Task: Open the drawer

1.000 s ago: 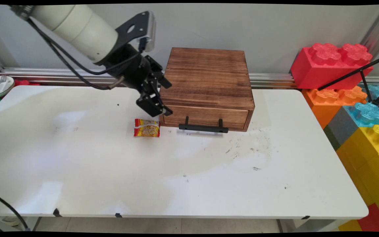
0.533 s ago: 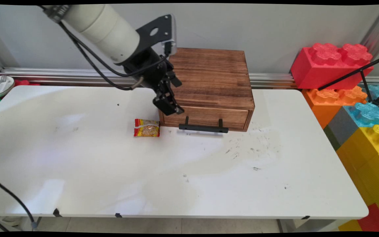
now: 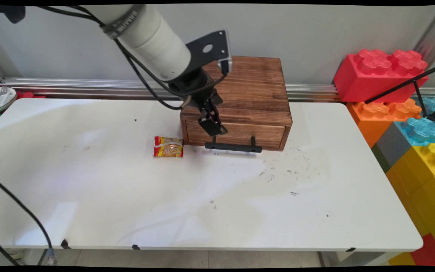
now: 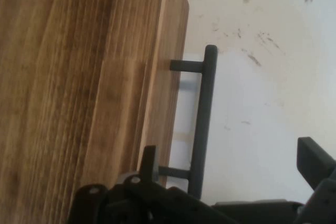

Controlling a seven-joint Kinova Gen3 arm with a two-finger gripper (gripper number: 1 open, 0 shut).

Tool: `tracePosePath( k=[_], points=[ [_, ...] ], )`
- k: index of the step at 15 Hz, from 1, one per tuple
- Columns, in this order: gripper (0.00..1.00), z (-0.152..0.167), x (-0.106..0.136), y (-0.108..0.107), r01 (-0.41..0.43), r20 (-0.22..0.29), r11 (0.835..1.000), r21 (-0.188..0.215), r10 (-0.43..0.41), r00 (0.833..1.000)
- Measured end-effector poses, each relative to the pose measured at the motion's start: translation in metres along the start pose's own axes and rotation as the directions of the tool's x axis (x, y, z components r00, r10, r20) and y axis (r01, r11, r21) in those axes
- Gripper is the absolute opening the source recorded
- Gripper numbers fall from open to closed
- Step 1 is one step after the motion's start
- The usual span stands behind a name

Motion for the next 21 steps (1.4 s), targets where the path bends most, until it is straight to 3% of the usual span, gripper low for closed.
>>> tracePosePath(
  k=[12, 21],
  points=[
    [1.0, 0.059, 0.016, -0.004, -0.023, 0.054, 1.0, -0.003, 0.023, 0.998],
    [1.0, 0.096, 0.015, 0.008, -0.077, 0.078, 0.995, -0.056, 0.081, 0.994]
  ],
)
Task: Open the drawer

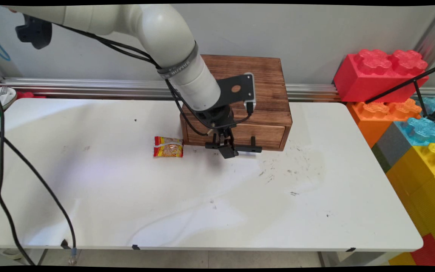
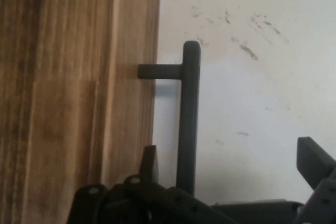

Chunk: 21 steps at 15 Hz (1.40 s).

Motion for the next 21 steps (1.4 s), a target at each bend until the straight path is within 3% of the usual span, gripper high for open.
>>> tracePosePath(
  k=[21],
  points=[
    [1.0, 0.062, -0.002, -0.009, -0.035, 0.046, 0.998, -0.052, 0.037, 0.998]
  ],
)
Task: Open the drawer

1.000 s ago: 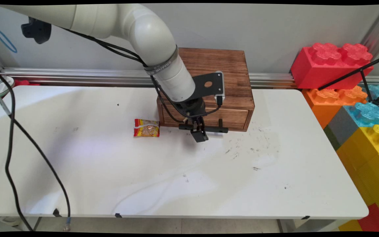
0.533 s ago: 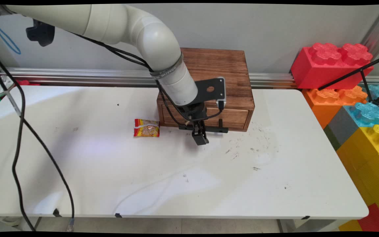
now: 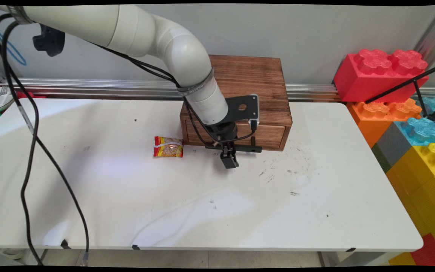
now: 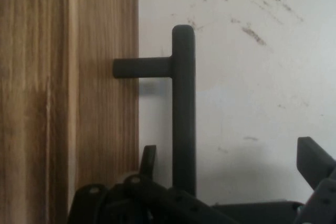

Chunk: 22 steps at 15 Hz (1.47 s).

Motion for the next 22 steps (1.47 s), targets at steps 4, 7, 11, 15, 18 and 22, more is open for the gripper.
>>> tracePosePath(
  k=[4, 7, 11, 15, 18, 22],
  points=[
    [1.0, 0.008, -0.002, -0.002, -0.007, 0.008, 1.0, -0.002, 0.007, 1.0],
    [1.0, 0.013, -0.004, -0.002, -0.012, 0.013, 1.0, -0.003, 0.012, 1.0],
    [1.0, 0.019, -0.006, -0.002, -0.018, 0.02, 1.0, -0.005, 0.018, 1.0],
    [1.0, 0.024, -0.007, 0.0, -0.025, 0.024, 1.0, -0.008, 0.025, 0.999],
    [1.0, 0.027, -0.007, 0.005, -0.031, 0.024, 0.999, -0.014, 0.031, 0.999],
    [1.0, 0.03, -0.007, 0.016, -0.042, 0.023, 0.999, -0.025, 0.043, 0.999]
  ],
)
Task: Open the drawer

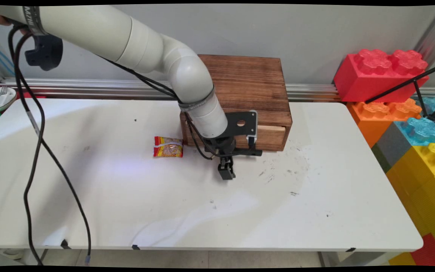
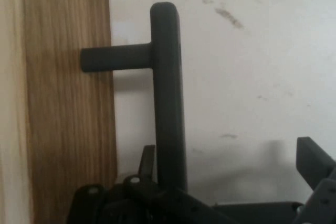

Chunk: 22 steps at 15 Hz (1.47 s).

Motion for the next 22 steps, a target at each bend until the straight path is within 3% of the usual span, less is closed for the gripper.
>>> tracePosePath(
  k=[22],
  points=[
    [1.0, -0.006, 0.007, 0.081, -0.006, -0.031, 0.997, -0.072, 0.004, 1.0]
  ],
)
